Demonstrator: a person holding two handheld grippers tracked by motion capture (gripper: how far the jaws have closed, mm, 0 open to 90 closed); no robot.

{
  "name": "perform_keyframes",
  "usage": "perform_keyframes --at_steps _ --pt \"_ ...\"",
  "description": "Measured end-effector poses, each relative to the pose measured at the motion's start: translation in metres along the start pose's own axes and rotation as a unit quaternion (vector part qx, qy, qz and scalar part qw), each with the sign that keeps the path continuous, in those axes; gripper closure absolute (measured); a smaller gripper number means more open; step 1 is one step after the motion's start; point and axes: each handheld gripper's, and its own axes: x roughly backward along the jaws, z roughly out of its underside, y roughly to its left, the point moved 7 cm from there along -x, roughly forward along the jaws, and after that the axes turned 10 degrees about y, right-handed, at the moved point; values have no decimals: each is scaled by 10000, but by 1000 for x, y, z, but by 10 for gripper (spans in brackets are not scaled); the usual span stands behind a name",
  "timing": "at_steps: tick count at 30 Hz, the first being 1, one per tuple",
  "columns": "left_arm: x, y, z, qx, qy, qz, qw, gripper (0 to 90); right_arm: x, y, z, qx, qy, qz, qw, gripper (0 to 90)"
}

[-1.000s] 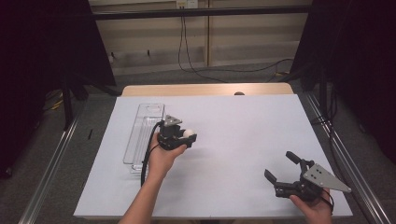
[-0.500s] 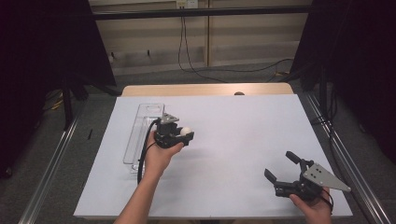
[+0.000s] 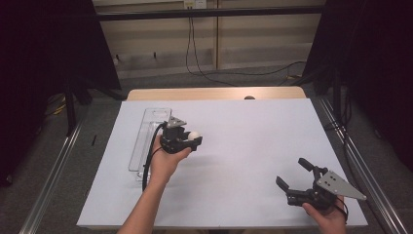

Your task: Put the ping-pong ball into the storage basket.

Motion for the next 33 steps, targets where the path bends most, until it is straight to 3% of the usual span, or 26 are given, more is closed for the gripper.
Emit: perform_keyframes --at_steps 1,9,33 --pt "1 2 1 -140 102 -11 9998 511 0 0 0 -8 -4 -2 10000 19" --pt "4 4 1 -176 155 -46 9997 511 0 1 0 -21 -16 -36 10000 19" --pt "11 7 -6 -136 89 24 9999 511 0 0 0 -26 13 -10 10000 19"
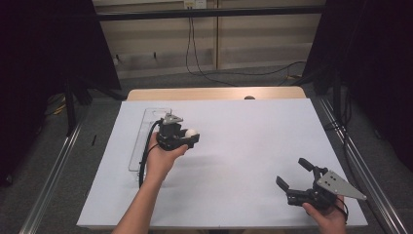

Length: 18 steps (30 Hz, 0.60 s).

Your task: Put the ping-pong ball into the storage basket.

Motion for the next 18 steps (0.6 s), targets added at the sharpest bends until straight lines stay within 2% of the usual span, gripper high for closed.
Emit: perform_keyframes --at_steps 5,8,10,16,18 --pt "1 1 0 -43 57 -35 10000 511 0 0 0 -4 3 3 10000 19" --pt "1 0 -2 48 -27 -20 10000 511 0 0 0 2 -10 3 10000 19" --pt "3 1 -1 -39 54 -32 10000 511 0 0 0 -14 -8 1 10000 19" --pt "4 1 -3 47 5 -20 10000 511 0 0 0 1 -12 2 10000 19" --pt "5 2 -2 12 31 -45 10000 511 0 0 0 -21 -22 6 10000 19"
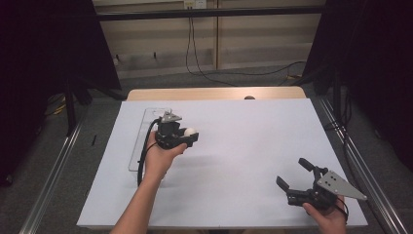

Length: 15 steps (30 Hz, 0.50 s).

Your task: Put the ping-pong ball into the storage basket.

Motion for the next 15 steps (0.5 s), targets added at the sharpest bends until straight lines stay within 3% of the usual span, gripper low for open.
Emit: perform_keyframes --at_steps 7,8,9,10,15 --pt "1 0 -1 60 -30 42 10000 511 0 0 0 15 6 -6 10000 19" --pt "2 1 0 -7 16 29 10000 511 0 0 0 -14 -7 8 10000 19" --pt "2 0 -1 61 -23 32 10000 511 0 0 0 -8 -5 3 10000 19" --pt "3 2 0 -16 37 25 10000 511 0 0 0 21 7 -11 10000 19" --pt "3 2 -1 117 -45 9 9999 511 1 -1 0 -16 2 26 10000 19"
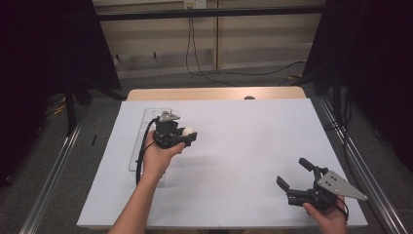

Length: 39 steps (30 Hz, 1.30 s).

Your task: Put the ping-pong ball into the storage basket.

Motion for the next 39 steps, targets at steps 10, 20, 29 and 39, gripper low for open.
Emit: perform_keyframes --at_steps 10,20,29,39 --pt "4 4 1 -95 101 -21 9999 511 0 0 0 54 1 -18 10000 19" --pt "6 5 0 -61 47 -19 10000 511 1 0 0 88 0 -41 10000 19" --pt "10 8 -1 -71 28 -21 10000 511 1 -1 0 82 -9 -16 10000 19" --pt "14 11 0 -116 93 -70 9999 511 1 0 0 78 -8 -17 10000 19"
